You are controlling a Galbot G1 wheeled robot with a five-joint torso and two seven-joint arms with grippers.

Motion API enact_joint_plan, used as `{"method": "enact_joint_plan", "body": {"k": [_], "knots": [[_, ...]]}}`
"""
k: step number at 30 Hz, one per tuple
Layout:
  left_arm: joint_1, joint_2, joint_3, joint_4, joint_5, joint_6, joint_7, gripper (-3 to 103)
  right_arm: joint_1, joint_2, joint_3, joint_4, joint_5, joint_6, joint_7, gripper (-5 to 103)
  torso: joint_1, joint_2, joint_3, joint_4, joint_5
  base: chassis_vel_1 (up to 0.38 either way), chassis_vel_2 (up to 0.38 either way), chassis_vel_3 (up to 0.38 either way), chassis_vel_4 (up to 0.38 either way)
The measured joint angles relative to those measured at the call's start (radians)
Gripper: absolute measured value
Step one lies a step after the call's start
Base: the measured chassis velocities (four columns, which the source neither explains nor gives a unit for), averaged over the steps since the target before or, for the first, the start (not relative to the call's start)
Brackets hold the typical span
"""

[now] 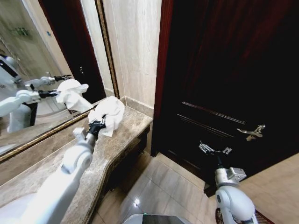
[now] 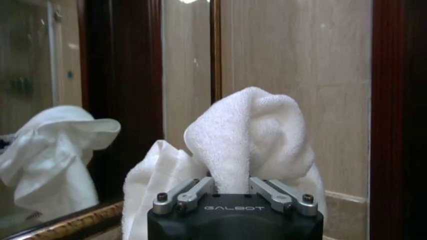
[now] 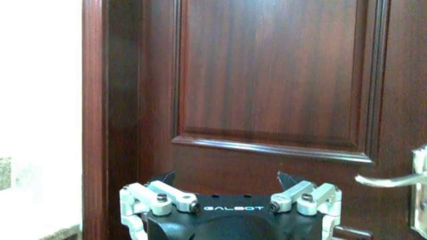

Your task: Discard the used towel into the hamper.

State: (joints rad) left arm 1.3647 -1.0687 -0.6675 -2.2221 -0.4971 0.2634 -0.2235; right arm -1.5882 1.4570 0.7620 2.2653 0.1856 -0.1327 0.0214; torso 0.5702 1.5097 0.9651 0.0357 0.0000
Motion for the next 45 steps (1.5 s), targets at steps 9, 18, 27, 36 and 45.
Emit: {"method": "enact_joint_plan", "body": {"k": [9,18,27,36,45], "knots": [[0.219,-0.176,-0.055,-0.044,0.094,-0.208,0.192,11,-0.017,-0.021,0.041,0.033,0.039,-0.014,-0.034,100,0.0,0.0,0.0,-0.0001,0.0001,0.0,0.0,0.0,0.0],[0.295,-0.214,-0.071,-0.038,0.124,-0.321,0.248,11,-0.053,-0.013,0.082,0.058,0.047,-0.041,-0.071,100,0.0,0.0,0.0,-0.0003,0.0001,0.0,0.0,0.0,0.0],[0.282,-0.222,-0.026,-0.062,0.159,-0.292,0.218,11,-0.058,-0.011,0.085,0.082,0.06,-0.06,-0.069,100,0.0,0.0,0.0,-0.0003,0.0,0.0,0.0,0.0,0.0],[0.294,-0.216,-0.026,-0.078,0.171,-0.289,0.217,11,-0.064,-0.006,0.089,0.094,0.071,-0.065,-0.067,100,0.0,0.0,0.0,-0.0002,0.0,0.013,-0.016,-0.021,0.023],[0.309,-0.22,-0.025,-0.088,0.184,-0.3,0.217,11,-0.083,0.0,0.088,0.094,0.071,-0.05,-0.066,100,0.0,0.0,0.0,-0.0008,-0.0001,0.137,-0.109,-0.146,0.122]]}}
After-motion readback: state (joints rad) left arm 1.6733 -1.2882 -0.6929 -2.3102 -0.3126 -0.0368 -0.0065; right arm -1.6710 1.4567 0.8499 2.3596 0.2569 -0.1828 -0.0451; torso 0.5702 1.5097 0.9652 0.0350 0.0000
